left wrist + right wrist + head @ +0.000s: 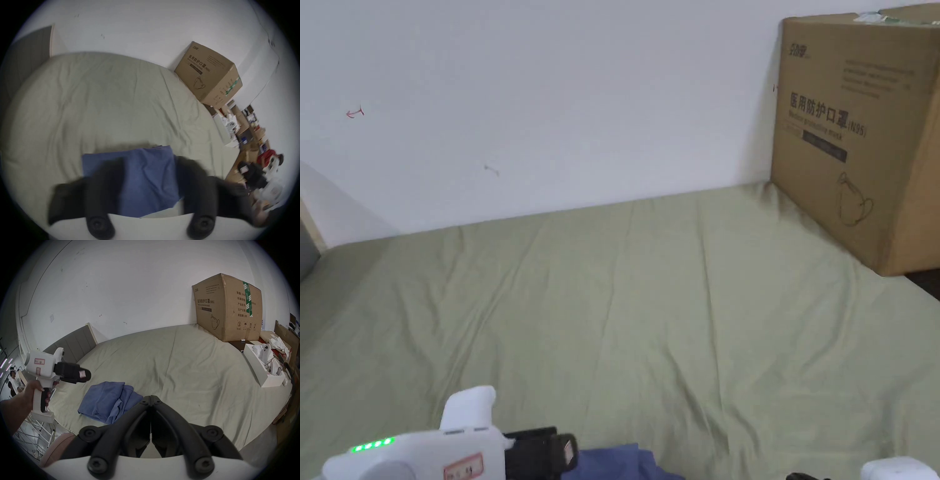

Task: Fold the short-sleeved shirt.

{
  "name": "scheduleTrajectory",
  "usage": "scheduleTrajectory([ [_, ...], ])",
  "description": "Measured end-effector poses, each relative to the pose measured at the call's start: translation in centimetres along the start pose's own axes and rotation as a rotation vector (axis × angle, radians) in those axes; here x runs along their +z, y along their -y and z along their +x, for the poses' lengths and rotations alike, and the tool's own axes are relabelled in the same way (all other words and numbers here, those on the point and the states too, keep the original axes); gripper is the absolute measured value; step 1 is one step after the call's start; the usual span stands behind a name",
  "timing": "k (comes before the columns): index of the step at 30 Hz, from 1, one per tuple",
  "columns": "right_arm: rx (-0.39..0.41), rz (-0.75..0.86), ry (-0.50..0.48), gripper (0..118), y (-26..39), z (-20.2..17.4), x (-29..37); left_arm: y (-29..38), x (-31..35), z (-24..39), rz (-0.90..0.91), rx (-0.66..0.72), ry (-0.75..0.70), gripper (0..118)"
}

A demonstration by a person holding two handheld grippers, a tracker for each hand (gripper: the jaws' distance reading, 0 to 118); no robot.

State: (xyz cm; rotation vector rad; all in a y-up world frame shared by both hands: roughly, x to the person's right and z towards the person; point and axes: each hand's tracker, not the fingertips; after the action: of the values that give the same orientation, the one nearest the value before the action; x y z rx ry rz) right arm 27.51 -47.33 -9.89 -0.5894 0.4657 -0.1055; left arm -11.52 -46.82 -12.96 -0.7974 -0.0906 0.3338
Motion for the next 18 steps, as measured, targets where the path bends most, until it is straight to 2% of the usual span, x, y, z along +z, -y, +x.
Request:
scheduleTrajectory([
  [1,-0.001,-0.002,-0.002,0,-0.1,0.0,-0.1,0.5,-0.6,0.7,-0.018,-0.030,-0.039,36],
  [2,-0.001,-0.004,-0.004,0,-0.1,-0.1,-0.2,1.0,-1.1,1.2,-0.033,-0.057,-0.075,9],
  [3,0.002,-0.005,-0.006,0,-0.1,-0.1,-0.2,1.5,-1.8,1.6,-0.037,-0.081,-0.077,5],
  [8,0.009,-0.013,-0.010,0,-0.1,-0.3,-0.1,4.0,-7.6,4.1,-0.167,-0.054,0.020,5],
  [10,0.005,-0.019,-0.012,0,-0.1,-0.3,-0.1,5.3,-10.5,4.8,-0.222,-0.100,-0.015,4],
  [13,0.007,-0.025,-0.006,0,0.1,-0.3,-0.1,6.4,-12.1,5.5,-0.193,-0.098,0.013,3],
  [18,-0.002,-0.044,-0.007,0,0.3,-0.2,-0.3,6.0,-10.6,5.8,-0.148,0.057,0.137,3],
])
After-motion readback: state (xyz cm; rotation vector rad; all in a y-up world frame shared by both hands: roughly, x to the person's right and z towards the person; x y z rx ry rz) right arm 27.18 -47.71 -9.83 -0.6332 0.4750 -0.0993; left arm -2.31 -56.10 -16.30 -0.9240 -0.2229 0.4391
